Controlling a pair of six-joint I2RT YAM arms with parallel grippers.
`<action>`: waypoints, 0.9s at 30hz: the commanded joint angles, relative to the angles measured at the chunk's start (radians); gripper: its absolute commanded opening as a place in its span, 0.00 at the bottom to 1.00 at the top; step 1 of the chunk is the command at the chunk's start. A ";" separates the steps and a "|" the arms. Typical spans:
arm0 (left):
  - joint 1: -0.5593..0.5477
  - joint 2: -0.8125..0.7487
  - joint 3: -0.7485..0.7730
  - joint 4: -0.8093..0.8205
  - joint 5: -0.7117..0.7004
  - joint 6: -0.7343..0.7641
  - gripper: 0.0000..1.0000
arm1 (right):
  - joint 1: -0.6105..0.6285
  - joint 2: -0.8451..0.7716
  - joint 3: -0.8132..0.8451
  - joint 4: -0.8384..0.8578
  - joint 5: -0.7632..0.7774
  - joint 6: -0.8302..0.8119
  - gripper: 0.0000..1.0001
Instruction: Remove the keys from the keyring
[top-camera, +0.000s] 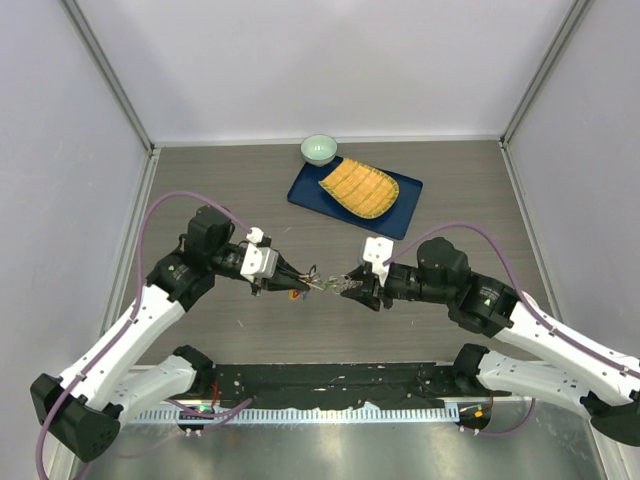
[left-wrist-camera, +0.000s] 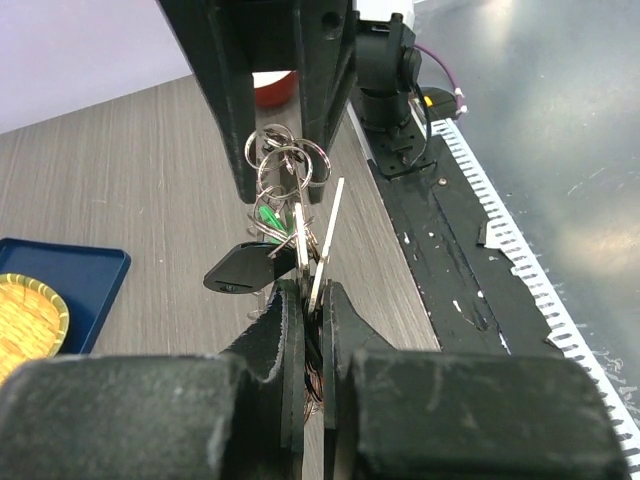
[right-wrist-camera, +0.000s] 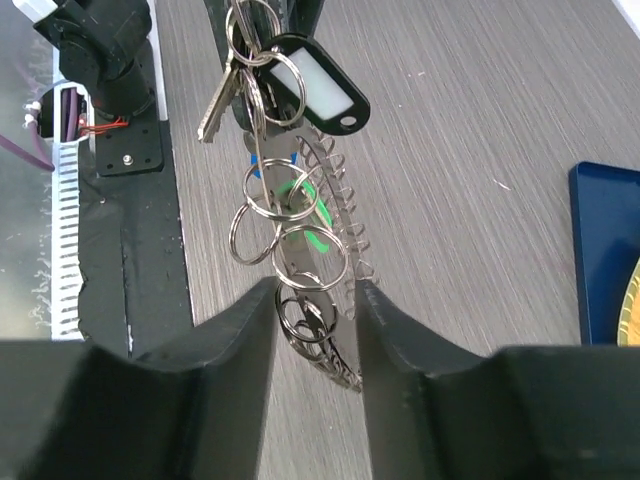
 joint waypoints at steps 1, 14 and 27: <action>0.002 0.002 0.049 0.044 0.065 0.018 0.00 | 0.003 -0.002 -0.007 0.128 -0.020 -0.037 0.30; 0.002 -0.018 0.110 0.070 -0.395 -0.296 1.00 | 0.003 -0.010 0.063 -0.019 0.080 -0.224 0.01; 0.002 0.068 0.216 0.023 -0.078 -0.325 0.77 | 0.003 -0.002 0.109 -0.192 -0.191 -0.527 0.01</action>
